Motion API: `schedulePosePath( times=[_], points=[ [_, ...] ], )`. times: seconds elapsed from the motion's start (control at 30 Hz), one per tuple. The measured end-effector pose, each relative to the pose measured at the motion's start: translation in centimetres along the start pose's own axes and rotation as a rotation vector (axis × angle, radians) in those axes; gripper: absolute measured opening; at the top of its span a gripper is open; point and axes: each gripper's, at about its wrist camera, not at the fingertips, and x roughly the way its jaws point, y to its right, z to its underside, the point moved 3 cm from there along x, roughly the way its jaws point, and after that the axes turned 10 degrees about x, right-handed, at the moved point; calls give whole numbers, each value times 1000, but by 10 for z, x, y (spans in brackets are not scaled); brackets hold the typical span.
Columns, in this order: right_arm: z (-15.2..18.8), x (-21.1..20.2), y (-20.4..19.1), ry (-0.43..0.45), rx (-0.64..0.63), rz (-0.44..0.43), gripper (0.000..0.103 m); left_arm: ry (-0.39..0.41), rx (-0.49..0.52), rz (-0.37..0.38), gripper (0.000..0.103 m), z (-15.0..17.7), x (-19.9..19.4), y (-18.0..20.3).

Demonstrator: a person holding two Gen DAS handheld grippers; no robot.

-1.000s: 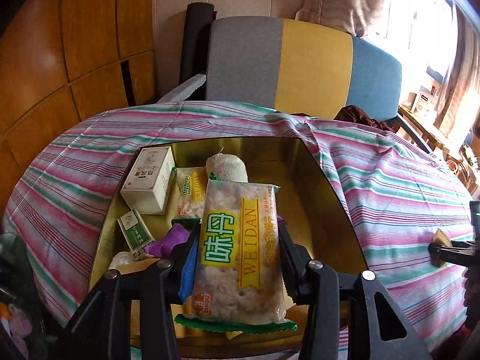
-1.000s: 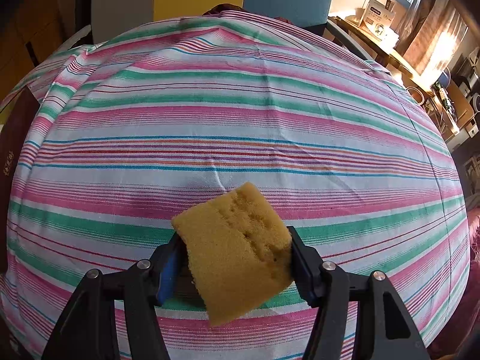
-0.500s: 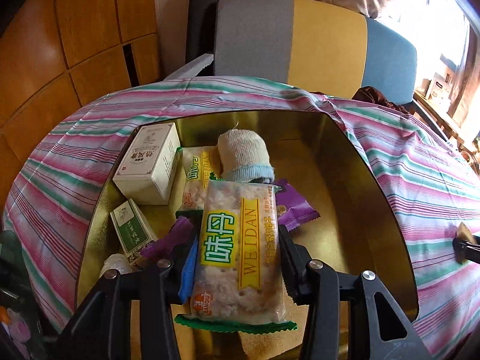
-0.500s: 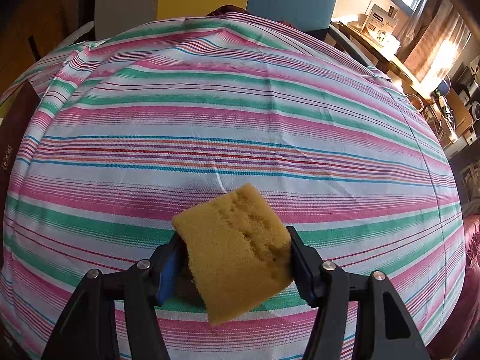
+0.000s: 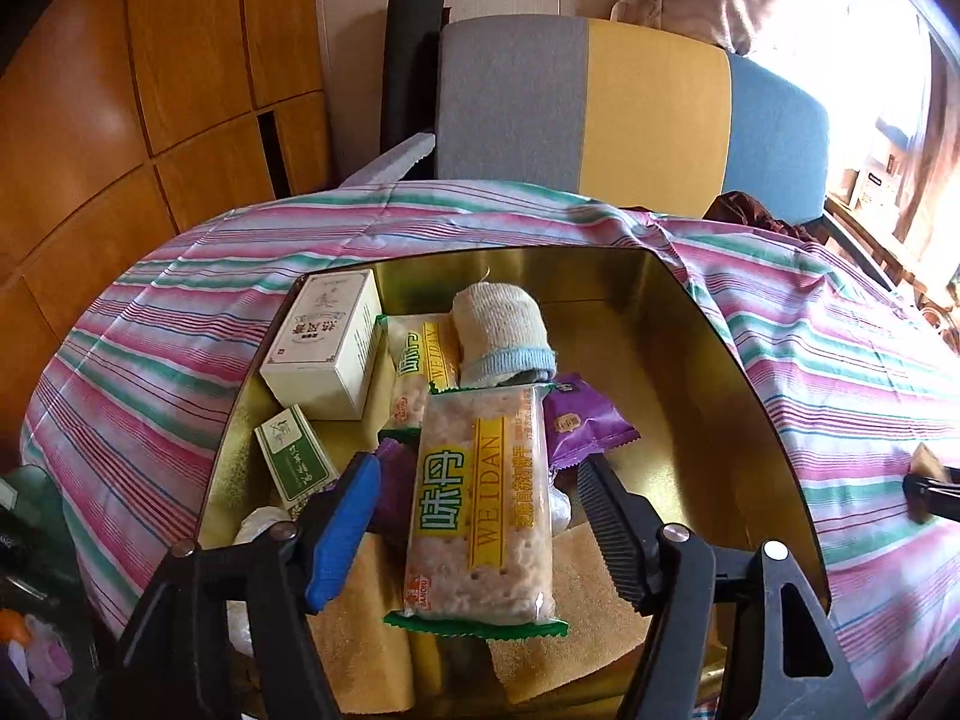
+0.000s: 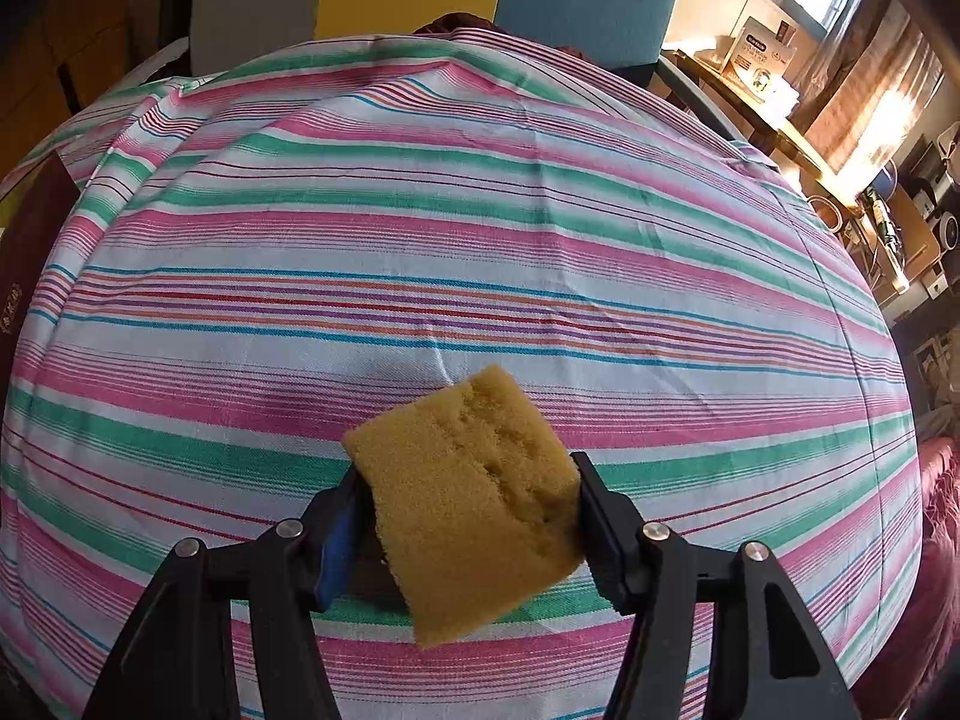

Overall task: Organize objects
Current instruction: 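Lower the yellow sponge into the gold tray and open the right tool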

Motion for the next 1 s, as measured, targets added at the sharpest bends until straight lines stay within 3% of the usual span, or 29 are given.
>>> schedulePosePath(
  times=[0.13,0.27,0.43,0.67,0.83,1.0],
  points=[
    [1,-3,-5,-19,6,-10,59,30,3,4,70,-2,-18,-1],
    [2,-24,-33,-24,18,-141,58,45,-8,19,72,1,-32,-3],
    [-2,-76,-104,60,-59,-337,58,48,-14,24,72,7,-42,-6],
    [3,-128,-228,138,-253,-513,59,44,-40,24,75,16,-49,-16],
    [11,-118,-284,112,-339,-506,60,40,-58,23,77,19,-49,-23],
    [14,-99,-305,85,-326,-498,63,44,-79,2,84,20,-50,-34]
  ],
)
